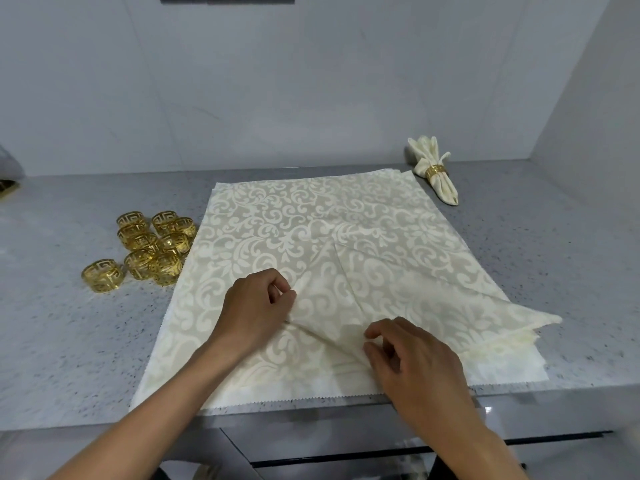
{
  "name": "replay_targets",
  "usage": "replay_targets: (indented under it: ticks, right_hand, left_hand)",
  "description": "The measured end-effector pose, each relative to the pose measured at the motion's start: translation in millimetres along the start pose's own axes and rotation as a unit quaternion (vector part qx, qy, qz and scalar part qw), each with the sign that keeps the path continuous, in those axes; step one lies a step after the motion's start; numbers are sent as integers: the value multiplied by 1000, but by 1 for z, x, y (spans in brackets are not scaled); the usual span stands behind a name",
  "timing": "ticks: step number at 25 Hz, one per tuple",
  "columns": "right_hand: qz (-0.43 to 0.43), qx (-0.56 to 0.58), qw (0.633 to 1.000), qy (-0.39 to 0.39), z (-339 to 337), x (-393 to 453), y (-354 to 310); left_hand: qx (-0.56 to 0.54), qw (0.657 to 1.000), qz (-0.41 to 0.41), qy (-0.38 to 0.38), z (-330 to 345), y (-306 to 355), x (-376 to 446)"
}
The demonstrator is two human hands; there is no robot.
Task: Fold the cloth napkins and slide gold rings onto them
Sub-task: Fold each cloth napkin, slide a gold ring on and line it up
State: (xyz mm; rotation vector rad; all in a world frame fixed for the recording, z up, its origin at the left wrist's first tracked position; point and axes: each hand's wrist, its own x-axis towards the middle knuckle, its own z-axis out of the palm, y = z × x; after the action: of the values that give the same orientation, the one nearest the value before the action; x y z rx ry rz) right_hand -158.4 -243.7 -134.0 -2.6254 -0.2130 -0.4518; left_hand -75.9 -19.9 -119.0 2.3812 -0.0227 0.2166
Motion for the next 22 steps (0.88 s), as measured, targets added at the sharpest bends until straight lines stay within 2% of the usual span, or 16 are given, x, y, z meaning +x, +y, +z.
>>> replay_targets:
  ticks: [3,6,8,10,12,14,16,18,21,22]
  right_hand:
    - [1,-15,1000,2,4,0,2]
    - [-9,-19,1000,3,7,0,3]
    - [-11,-15,1000,7,7,0,4]
    - [-10,-8,1000,2,5,-1,5]
    - [-16,-7,1000,-3,4,-1,4]
    - [-22,-12,1000,1,4,0,3]
    - [-22,-19,1000,11,5,1,2]
    - [-21,-31,999,-18,3,-2,-3]
    - [-31,57,994,-86,-24,16,8]
    - [-26,88,993,-72,-35,28,24]
  left_hand:
    - [39,999,31,-12,-1,0,-2]
    - [188,963,185,-61,-1,7,6]
    - [200,933,262,-143,2,23,20]
    - [201,921,260,-211,12,31,29]
    - [203,924,225,-234,25,24,31]
    - [193,937,211,-200,33,14,32]
    - [217,938,251,-99,32,17,25]
    - [208,936,283,-7,33,38,2]
    - [139,950,278,-17,44,67,-55]
    - [115,958,260,-21,49,71,-66]
